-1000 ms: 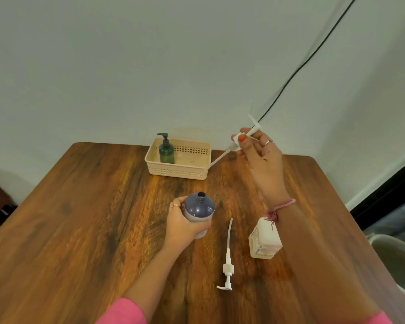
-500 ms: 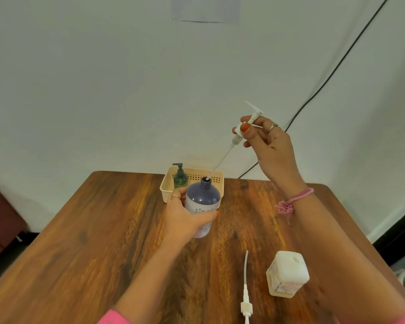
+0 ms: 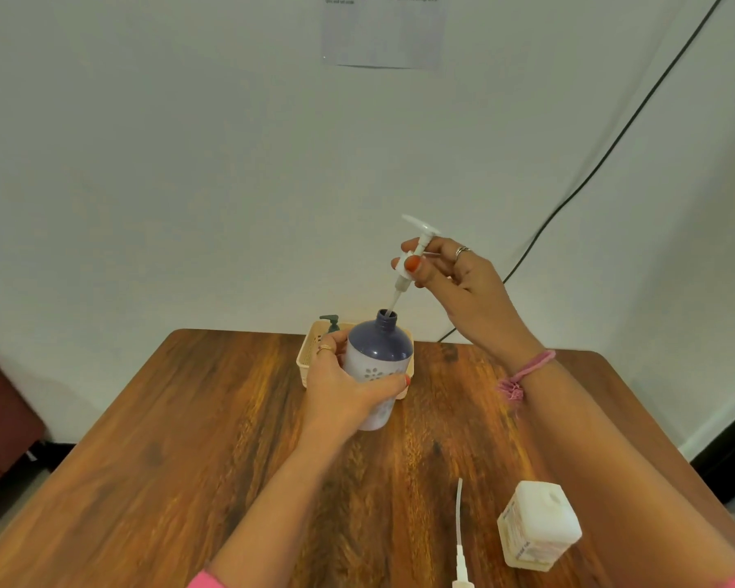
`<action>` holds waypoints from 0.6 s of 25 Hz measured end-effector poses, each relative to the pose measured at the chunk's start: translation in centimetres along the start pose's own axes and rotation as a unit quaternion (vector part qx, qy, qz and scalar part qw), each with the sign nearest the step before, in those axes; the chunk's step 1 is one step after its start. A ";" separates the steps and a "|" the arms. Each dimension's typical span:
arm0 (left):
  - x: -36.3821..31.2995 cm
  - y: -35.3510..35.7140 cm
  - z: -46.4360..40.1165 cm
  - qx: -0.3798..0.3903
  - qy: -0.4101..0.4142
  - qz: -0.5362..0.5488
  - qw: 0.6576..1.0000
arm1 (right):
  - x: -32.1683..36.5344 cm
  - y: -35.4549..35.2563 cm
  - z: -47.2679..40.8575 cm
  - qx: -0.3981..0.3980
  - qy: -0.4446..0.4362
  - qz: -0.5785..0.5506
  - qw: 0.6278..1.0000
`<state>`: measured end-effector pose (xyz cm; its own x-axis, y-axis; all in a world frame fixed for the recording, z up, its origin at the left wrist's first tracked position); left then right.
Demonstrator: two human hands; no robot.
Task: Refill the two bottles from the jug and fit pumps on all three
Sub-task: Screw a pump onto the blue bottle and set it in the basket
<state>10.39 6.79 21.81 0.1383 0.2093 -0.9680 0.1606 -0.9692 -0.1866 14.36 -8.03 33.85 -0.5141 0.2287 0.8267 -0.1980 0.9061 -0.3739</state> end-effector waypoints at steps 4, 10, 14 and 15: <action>-1.0 -0.3 -0.4 -0.005 0.014 -0.007 1.000 | -0.3 1.0 -0.3 0.037 0.009 0.023 0.999; -1.5 -0.7 -0.9 -0.017 0.025 -0.022 0.999 | -0.6 1.4 -0.6 0.051 0.016 0.026 0.998; -1.6 -0.8 -1.1 -0.016 0.026 -0.021 0.999 | -0.5 1.8 -0.7 0.058 0.011 0.033 0.998; -1.6 -0.9 -1.1 -0.016 0.027 -0.018 0.999 | -0.6 2.0 -0.7 0.061 0.012 0.033 0.998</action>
<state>11.13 7.42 23.75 0.1838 0.2520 -0.9501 0.1967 -0.9565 -0.2156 14.86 -6.14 32.88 -0.5091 0.2969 0.8079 -0.2647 0.8391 -0.4752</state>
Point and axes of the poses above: each hand's wrist, its own z-axis away from the middle knuckle, its own y-axis out of the palm, x = y × z, the point moved 8 cm from there along -z, towards the middle knuckle, and after that the axes turned 7 degrees about x, right-handed, at the moved point
